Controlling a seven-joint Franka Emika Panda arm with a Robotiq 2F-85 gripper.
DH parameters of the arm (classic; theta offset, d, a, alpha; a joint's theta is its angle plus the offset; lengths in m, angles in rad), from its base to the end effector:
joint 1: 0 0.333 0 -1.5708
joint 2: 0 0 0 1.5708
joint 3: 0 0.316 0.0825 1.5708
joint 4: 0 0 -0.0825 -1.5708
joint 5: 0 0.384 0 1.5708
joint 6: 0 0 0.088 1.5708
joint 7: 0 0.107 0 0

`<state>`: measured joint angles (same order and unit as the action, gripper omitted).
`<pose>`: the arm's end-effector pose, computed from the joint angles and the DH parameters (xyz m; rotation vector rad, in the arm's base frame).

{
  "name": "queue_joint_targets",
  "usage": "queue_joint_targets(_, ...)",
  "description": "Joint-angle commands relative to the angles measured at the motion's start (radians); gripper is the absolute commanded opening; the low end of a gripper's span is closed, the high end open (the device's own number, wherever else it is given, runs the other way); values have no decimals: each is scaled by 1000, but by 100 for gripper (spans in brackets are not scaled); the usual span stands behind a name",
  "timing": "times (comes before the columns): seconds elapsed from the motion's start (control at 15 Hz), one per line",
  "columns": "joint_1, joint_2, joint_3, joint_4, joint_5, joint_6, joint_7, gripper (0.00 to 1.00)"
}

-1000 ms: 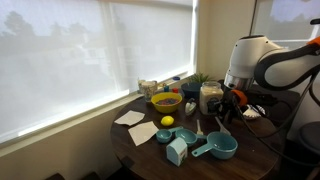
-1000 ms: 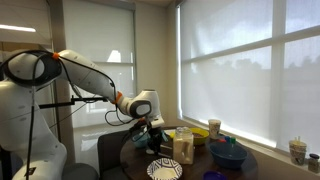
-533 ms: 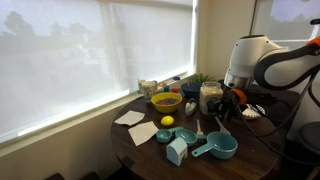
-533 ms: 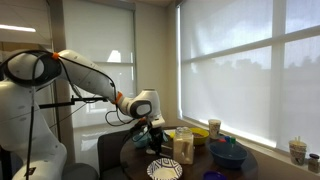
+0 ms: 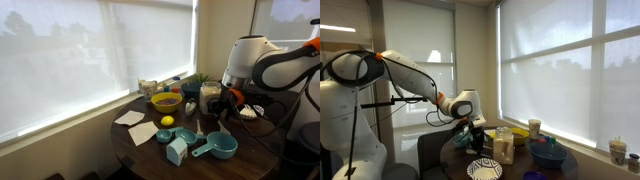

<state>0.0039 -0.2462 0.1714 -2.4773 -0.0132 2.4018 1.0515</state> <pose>0.4549 0.0808 0.3971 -2.7913 1.2950 -0.2563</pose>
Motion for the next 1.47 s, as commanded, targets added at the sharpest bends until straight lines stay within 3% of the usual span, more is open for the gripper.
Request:
queue_joint_targets(0.0,10,47,5,34,-16,20,-2,42)
queue_joint_targets(0.6,29,89,0,66,-14,14,-19,30)
queue_joint_targets(1.4,40,102,-3,76,-3,6,-51,32)
